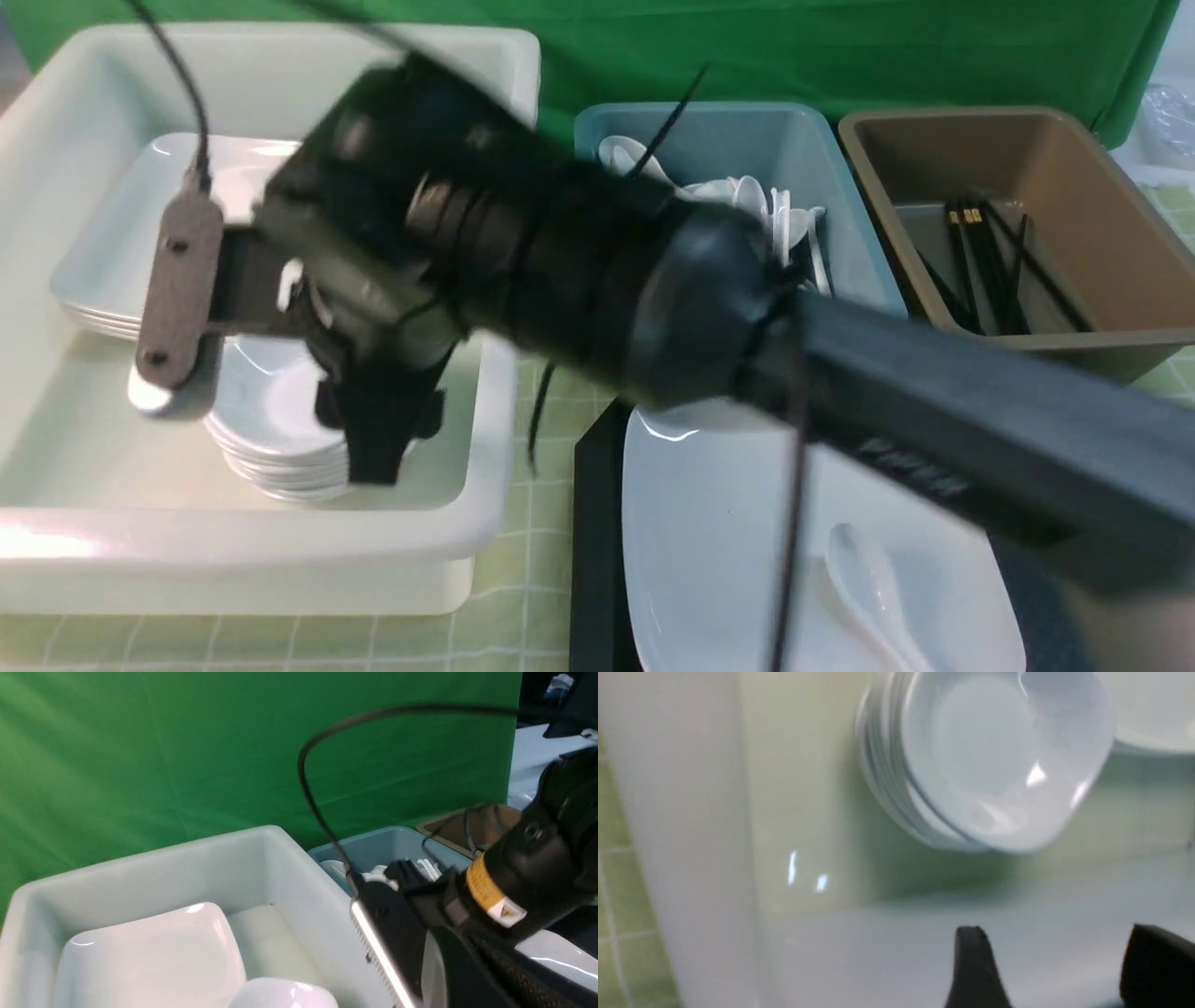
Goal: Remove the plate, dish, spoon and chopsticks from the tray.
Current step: Use the right arm to grab a soup spoon from the plate
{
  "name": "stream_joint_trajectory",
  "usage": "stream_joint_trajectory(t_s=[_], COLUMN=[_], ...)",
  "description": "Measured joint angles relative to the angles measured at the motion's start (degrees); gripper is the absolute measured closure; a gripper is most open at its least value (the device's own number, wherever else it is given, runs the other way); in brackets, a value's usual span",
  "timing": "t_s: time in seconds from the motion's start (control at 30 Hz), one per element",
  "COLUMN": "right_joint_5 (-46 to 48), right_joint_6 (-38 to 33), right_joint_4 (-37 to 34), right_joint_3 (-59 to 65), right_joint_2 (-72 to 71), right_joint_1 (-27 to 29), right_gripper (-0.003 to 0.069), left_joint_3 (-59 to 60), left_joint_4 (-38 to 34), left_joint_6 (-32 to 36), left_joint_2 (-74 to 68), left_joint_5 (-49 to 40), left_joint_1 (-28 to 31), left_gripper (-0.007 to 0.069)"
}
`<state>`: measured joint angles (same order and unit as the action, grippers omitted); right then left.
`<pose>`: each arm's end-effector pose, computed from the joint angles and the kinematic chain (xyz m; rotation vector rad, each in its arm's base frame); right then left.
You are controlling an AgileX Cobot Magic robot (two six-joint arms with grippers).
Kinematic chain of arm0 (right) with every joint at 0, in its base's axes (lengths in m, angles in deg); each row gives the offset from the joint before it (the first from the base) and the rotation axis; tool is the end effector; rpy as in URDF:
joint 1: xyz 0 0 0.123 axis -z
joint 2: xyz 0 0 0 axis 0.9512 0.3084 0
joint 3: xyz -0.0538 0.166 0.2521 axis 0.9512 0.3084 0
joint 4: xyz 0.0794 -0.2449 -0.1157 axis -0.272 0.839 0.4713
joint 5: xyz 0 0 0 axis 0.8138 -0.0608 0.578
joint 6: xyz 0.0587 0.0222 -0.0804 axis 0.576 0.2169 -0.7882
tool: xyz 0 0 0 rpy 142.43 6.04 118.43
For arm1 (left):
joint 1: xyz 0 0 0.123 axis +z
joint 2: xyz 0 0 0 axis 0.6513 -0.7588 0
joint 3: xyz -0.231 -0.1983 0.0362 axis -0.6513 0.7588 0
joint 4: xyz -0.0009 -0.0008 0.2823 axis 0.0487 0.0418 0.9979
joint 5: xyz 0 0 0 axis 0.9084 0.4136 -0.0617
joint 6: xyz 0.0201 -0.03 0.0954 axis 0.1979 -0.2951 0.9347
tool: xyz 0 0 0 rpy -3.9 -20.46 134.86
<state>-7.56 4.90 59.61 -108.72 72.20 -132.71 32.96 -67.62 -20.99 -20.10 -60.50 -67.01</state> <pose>0.2808 0.4409 0.3488 -1.7120 1.7402 -0.1520 0.0503 -0.0172 0.4223 0.3904 1.6262 -0.2356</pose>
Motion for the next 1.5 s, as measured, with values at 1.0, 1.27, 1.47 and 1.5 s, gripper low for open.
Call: stream_joint_trajectory(t_s=[1.0, 1.27, 1.47, 1.5], right_joint_5=[-22.80, -23.63, -21.98, -20.79], right_joint_6=[35.40, 34.40, 31.75, 31.54], right_joint_4=[-17.99, -17.70, -17.76, -18.09], right_joint_3=[72.43, 71.08, 69.64, 68.19], right_joint_2=[-25.15, -22.37, -23.57, -25.66], right_joint_1=[28.62, 28.62, 28.62, 28.67], right_gripper=[0.0215, 0.0353, 0.0398, 0.0398], left_joint_3=[-0.02, -0.02, -0.02, -0.02], left_joint_4=[-13.56, -13.89, -13.95, -13.95], left_joint_6=[12.63, 12.63, 12.63, 12.63], left_joint_2=[-12.97, -12.97, -12.97, -12.97], left_joint_5=[6.05, 6.05, 6.05, 6.05], left_joint_1=[0.00, 0.00, 0.00, 0.00], left_gripper=[0.0615, 0.0615, 0.0615, 0.0615])
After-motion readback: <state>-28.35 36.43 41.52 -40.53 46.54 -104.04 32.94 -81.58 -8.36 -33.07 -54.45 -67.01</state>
